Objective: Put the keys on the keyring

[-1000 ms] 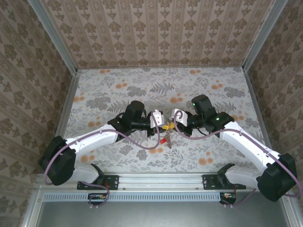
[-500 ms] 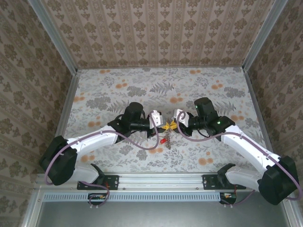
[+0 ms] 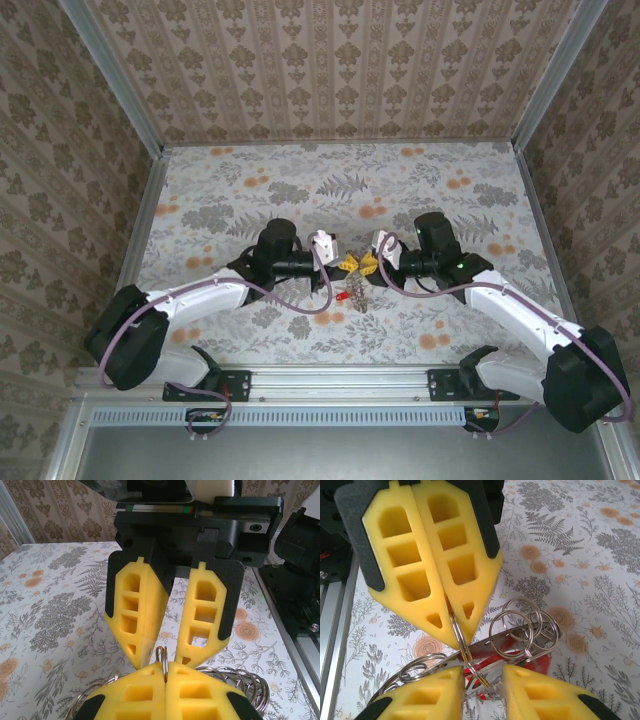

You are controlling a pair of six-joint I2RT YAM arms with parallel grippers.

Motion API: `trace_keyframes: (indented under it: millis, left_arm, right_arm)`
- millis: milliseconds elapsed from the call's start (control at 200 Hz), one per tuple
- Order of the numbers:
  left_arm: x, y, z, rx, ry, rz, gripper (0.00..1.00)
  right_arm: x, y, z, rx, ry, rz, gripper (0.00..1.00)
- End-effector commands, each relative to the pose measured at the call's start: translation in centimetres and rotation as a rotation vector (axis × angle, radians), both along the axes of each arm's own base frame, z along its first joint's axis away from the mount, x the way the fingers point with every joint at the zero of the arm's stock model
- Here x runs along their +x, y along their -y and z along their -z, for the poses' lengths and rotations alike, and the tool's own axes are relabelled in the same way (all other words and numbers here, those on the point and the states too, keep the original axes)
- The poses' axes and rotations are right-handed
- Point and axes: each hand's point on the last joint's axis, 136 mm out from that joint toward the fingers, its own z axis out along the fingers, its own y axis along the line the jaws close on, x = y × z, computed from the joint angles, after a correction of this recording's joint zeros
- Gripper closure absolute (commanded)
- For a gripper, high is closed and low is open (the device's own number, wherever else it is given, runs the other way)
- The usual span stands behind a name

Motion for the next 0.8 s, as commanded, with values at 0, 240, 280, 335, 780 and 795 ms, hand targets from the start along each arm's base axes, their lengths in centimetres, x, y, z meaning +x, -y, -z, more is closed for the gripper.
trace_keyframes:
  millis: [0, 240, 280, 335, 780, 795]
  left_arm:
    - [-0.3, 0.3, -1.7, -0.054, 0.033, 0.034, 1.0]
    - [-0.3, 0.1, -1.3, -0.022, 0.038, 0.032, 1.0]
    - [-0.3, 0.1, -1.5, -0.025, 0.04, 0.032, 1.0]
    - [-0.2, 0.2, -1.5, -0.025, 0.04, 0.033, 1.0]
    - [-0.4, 0.3, -1.8, -0.032, 0.039, 0.044, 1.0]
    - [-0.4, 0.2, -1.8, -0.033, 0.039, 0.044, 1.0]
  right_arm:
    - [0.2, 0.5, -1.0, 0.007, 0.043, 0.03, 0.69]
    - [-0.3, 0.9, -3.3, -0.012, 0.115, 0.004, 0.64]
    - [-0.4, 0.8, -3.4, -0.01, 0.118, -0.005, 0.64]
    - [-0.6, 0.5, -3.5, -0.002, 0.116, -0.031, 0.66]
    - [-0.1, -0.7, -2.9, 0.016, 0.097, -0.1, 0.76]
    - [-0.1, -0.7, -2.9, 0.016, 0.097, -0.101, 0.77]
